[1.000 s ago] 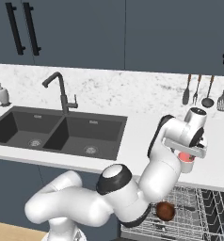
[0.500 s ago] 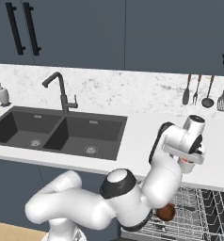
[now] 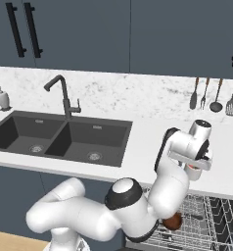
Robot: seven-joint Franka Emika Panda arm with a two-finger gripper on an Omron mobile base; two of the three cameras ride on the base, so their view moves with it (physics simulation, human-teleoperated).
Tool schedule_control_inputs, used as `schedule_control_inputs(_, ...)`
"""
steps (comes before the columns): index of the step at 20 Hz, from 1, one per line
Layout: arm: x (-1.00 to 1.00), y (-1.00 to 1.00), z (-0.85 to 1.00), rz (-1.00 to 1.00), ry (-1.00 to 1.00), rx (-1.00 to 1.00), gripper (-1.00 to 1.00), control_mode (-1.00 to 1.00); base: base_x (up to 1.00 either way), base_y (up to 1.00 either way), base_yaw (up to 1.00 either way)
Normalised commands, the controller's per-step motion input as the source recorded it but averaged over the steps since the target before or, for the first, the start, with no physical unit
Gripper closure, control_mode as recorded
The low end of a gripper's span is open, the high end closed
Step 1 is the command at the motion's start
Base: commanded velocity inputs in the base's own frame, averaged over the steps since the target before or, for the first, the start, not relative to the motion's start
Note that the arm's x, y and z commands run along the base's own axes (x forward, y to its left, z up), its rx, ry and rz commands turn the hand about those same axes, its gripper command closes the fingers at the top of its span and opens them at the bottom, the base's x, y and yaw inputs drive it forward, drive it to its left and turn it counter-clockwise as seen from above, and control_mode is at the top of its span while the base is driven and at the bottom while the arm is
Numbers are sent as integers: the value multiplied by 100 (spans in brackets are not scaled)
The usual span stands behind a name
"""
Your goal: Pick up the cup and bowl from the counter, place them in the dishwasher, and close the dishwasher door.
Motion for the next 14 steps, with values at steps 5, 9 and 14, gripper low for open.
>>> schedule_control_inputs(5,-4,0,0,0,0,0,100,-100,0,0,0)
schedule_control_inputs(9,-39,-1,0,0,-1,1,100,-100,0,0,0)
schedule_control_inputs(14,-89,-33,0,0,-6,3,100,-100,0,0,0)
